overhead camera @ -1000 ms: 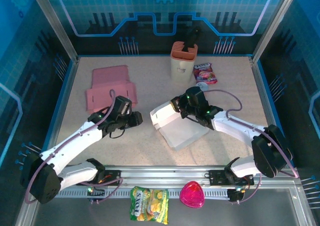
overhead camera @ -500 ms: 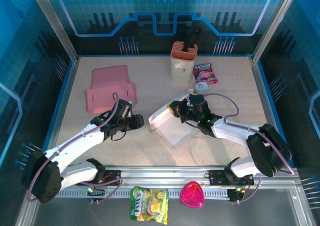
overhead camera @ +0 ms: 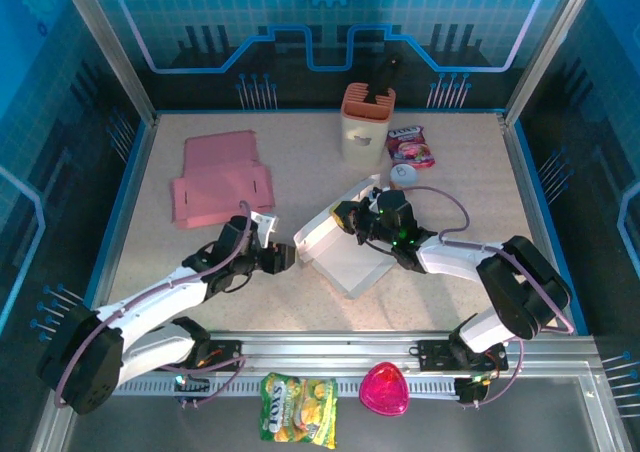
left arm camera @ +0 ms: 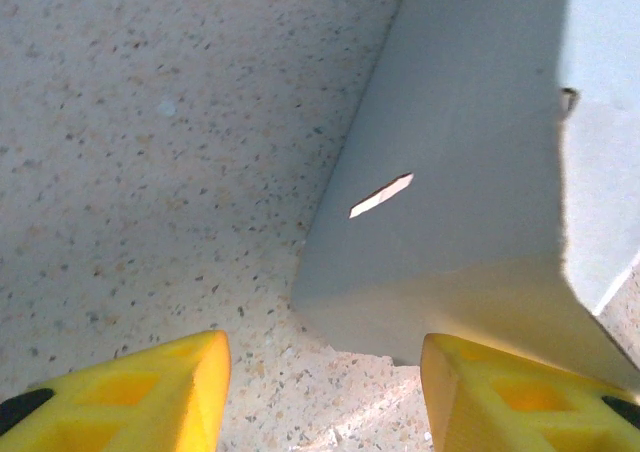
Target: Fold the paper box
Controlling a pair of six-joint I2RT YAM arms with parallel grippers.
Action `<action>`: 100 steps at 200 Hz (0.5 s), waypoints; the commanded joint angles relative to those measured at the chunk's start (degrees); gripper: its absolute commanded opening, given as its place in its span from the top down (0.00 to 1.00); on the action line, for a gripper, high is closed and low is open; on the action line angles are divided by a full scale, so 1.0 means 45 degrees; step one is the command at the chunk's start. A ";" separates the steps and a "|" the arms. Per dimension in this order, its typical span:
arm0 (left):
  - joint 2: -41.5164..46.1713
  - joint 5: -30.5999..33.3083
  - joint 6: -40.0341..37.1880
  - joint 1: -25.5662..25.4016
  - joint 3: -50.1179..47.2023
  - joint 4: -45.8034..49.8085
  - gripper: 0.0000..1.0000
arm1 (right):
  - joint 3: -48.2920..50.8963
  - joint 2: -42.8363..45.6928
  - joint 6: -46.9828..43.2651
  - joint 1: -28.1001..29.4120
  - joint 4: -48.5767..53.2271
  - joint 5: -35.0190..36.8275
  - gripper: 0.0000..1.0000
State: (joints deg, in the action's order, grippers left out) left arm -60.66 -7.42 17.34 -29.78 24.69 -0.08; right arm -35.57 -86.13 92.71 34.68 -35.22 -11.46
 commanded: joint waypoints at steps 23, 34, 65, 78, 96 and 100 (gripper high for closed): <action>-0.0099 -0.0695 -0.1988 -0.0120 0.0065 -0.0927 0.47 | -0.0156 -0.0353 0.0062 -0.0069 0.0125 -0.0253 1.00; -0.0282 -0.0691 -0.2191 -0.0213 0.0190 -0.0901 0.48 | -0.0161 -0.0358 0.0089 -0.0051 0.0112 -0.0241 1.00; -0.0647 -0.0516 -0.2513 -0.0597 0.0513 -0.1033 0.51 | -0.0222 -0.0333 0.0136 -0.0030 0.0084 -0.0209 1.00; -0.0801 -0.0353 -0.2578 -0.0823 0.0614 -0.1102 0.52 | -0.0222 -0.0363 0.0177 -0.0030 -0.0008 -0.0217 1.00; -0.0990 0.0033 -0.2655 -0.1106 0.0766 -0.1169 0.53 | -0.0200 -0.0392 0.0306 -0.0011 -0.0194 -0.0206 1.00; -0.1009 0.0073 -0.2654 -0.1149 0.0774 -0.1234 0.54 | -0.0203 -0.0392 0.0333 -0.0015 -0.0202 -0.0197 1.00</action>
State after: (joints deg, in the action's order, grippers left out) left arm -64.10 -8.64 7.66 -33.52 25.80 -3.36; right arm -35.73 -86.67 93.03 34.70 -35.81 -11.66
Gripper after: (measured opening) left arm 0.472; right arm 0.063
